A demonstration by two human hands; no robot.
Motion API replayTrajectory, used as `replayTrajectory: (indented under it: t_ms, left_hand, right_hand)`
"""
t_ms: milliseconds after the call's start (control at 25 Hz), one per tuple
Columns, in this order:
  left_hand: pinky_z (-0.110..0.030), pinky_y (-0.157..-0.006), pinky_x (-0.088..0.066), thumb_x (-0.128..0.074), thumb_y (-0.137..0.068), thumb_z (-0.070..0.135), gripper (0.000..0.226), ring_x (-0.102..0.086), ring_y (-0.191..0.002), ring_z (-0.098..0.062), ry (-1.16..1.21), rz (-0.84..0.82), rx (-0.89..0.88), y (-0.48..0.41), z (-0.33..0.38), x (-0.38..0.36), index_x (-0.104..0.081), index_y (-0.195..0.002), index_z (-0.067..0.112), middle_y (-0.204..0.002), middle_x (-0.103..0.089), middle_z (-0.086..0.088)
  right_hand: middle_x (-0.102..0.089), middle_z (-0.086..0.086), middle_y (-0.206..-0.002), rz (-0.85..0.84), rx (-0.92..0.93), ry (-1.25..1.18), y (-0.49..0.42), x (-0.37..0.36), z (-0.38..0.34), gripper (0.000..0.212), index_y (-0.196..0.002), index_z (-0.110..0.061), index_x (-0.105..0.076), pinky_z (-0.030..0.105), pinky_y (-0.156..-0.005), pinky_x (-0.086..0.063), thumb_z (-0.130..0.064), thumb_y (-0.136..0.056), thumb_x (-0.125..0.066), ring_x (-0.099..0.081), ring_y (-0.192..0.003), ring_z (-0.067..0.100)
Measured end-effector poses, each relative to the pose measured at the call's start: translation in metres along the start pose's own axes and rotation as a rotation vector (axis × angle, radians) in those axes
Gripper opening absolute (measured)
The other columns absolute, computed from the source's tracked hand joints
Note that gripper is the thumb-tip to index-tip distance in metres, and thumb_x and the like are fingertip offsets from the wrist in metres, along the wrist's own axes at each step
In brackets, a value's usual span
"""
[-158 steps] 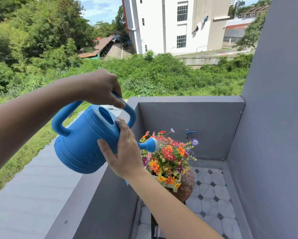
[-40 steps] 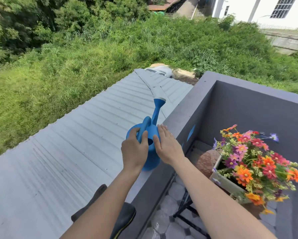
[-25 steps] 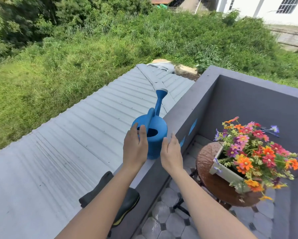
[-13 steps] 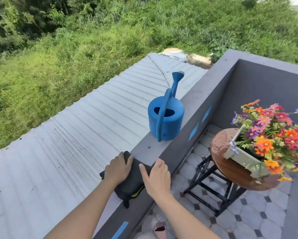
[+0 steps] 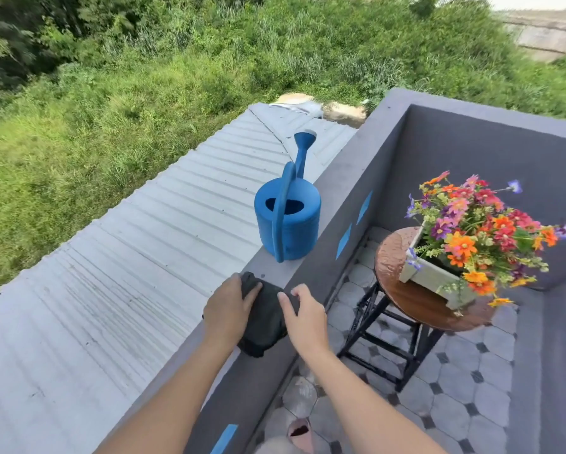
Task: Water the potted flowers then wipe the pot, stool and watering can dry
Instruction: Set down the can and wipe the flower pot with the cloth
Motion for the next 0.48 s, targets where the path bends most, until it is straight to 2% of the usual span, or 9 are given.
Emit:
replayTrajectory:
  t_ms: [40, 160, 240, 360, 480]
  left_hand:
    - [-0.039, -0.067, -0.047, -0.05, -0.09, 0.047, 0.037, -0.062, -0.08, -0.03, 0.006, -0.022, -0.041, 0.0, 0.018, -0.007, -0.05, -0.084, 0.011, -0.082, -0.065, -0.007]
    - [-0.042, -0.068, -0.045, -0.051, -0.09, 0.047, 0.037, -0.061, -0.083, -0.038, 0.097, -0.112, -0.169, 0.001, 0.067, -0.035, -0.048, -0.084, 0.011, -0.084, -0.067, -0.016]
    - [-0.042, -0.067, -0.044, -0.051, -0.09, 0.047, 0.037, -0.06, -0.082, -0.039, 0.199, -0.201, -0.193, 0.005, 0.095, -0.057, -0.045, -0.078, 0.013, -0.08, -0.066, -0.016]
    - [-0.039, -0.071, -0.04, -0.051, -0.09, 0.045, 0.038, -0.058, -0.087, -0.036, 0.306, -0.305, -0.172, 0.007, 0.132, -0.089, -0.049, -0.078, 0.009, -0.082, -0.064, -0.012]
    - [-0.038, -0.081, -0.043, -0.05, -0.09, 0.046, 0.039, -0.057, -0.098, -0.034, 0.395, -0.388, -0.044, -0.002, 0.151, -0.122, -0.058, -0.088, 0.007, -0.095, -0.066, -0.011]
  right_hand:
    - [-0.055, -0.004, -0.077, 0.054, -0.019, -0.012, -0.002, 0.016, 0.01, 0.024, -0.089, -0.018, -0.047, 0.024, -0.059, -0.035, -0.041, -0.094, -0.05, -0.051, -0.077, 0.018]
    - [-0.059, -0.001, -0.089, 0.185, -0.057, -0.004, -0.004, 0.061, 0.044, 0.023, -0.088, -0.019, -0.05, 0.028, -0.069, -0.036, -0.041, -0.092, -0.054, -0.052, -0.084, 0.016]
    - [-0.059, 0.0, -0.093, 0.25, -0.106, -0.014, -0.001, 0.089, 0.068, 0.024, -0.092, -0.017, -0.053, 0.03, -0.072, -0.04, -0.042, -0.091, -0.054, -0.053, -0.087, 0.016]
    - [-0.055, -0.001, -0.099, 0.322, -0.23, -0.01, 0.013, 0.122, 0.111, 0.03, -0.106, -0.013, -0.053, 0.028, -0.076, -0.04, -0.04, -0.093, -0.05, -0.052, -0.092, 0.015]
    - [-0.058, 0.0, -0.094, 0.37, -0.389, -0.046, 0.037, 0.138, 0.158, 0.025, -0.097, -0.017, -0.053, 0.028, -0.069, -0.04, -0.038, -0.098, -0.04, -0.055, -0.087, 0.016]
Point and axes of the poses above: each hand's wrist, its own y-axis away from the middle knuckle, its own x-axis out of the back of the hand, z = x × y, the point moved 6 cm from there along -y, towards the middle knuckle
